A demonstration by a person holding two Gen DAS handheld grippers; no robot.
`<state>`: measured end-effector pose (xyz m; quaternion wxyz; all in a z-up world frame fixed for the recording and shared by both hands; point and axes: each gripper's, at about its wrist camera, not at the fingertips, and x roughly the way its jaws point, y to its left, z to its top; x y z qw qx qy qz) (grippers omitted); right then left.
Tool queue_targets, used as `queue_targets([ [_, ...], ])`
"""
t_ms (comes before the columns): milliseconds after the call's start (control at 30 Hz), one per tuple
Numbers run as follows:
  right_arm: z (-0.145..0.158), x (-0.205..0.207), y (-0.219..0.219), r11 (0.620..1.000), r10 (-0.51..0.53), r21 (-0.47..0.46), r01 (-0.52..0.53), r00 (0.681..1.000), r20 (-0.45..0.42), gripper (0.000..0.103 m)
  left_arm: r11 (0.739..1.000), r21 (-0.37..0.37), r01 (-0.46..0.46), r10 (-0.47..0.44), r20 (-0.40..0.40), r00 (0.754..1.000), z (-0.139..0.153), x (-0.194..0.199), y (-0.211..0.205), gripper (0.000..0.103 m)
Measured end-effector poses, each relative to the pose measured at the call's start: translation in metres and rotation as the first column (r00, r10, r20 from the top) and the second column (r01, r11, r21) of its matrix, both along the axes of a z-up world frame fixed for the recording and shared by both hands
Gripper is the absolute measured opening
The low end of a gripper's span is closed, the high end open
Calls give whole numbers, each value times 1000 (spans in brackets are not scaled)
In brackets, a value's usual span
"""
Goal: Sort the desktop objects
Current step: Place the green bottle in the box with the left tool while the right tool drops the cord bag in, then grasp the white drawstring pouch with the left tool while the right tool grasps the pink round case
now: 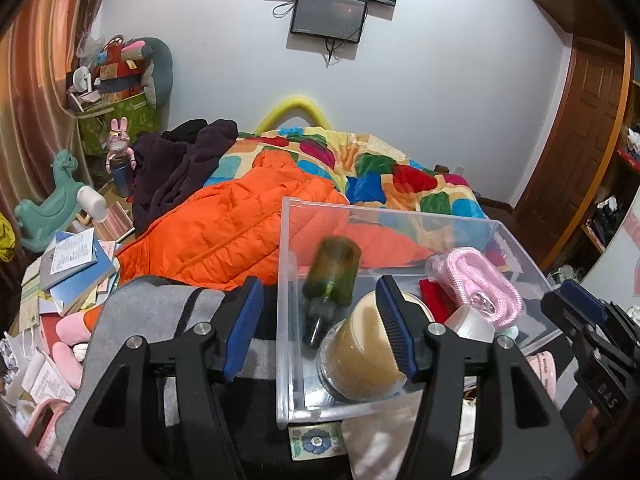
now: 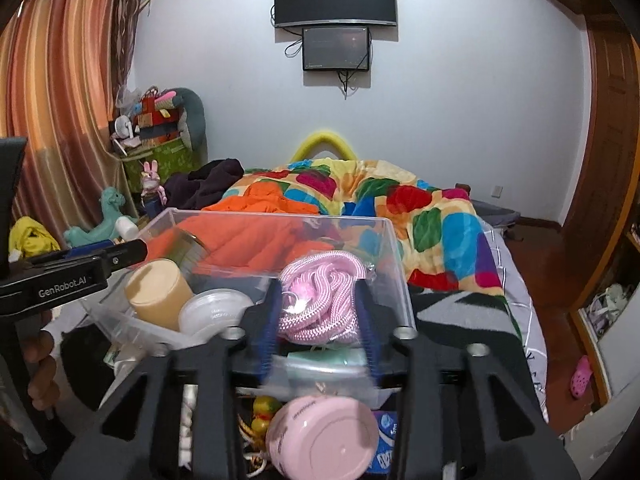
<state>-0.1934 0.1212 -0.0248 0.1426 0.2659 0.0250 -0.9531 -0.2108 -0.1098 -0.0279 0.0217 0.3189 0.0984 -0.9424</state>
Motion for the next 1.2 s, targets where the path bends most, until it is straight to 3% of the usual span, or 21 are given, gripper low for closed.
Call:
queue_targets([
  [100,5,9,8,1000,-11,-6,11,1000,-20,49,1000,0,1,-1,-6,1000,2,5,2,59],
  [233,9,22,21,1000,-16,-13,15,999,-31,64,998,-58,3,-3,1,1000,3,14,10,62],
  [333,9,31,28,1000,-22,-14,22,999,-35,69,996,-88,11,-11,7,1000,4,24,13,62],
  [467,3,38,29,1000,-25,14,25,999,-22,71,994,-102,25,-22,28,999,3,38,16,63],
  [633,-8,46,29,998,-22,60,22,1000,-3,71,995,-65,81,-76,79,994,-2,52,21,63],
  [767,-16,49,29,997,-17,81,15,1000,23,71,991,-50,126,-120,103,987,-6,61,33,71],
  [867,-23,54,28,995,-6,97,1,999,44,71,983,-79,163,-153,121,981,-10,68,49,73],
  [1100,-39,62,27,992,7,123,-16,997,75,72,961,-116,253,-231,172,958,-26,71,85,77],
  [1200,-43,60,27,993,17,116,-29,995,98,73,945,-103,312,-282,233,931,-38,64,97,81],
])
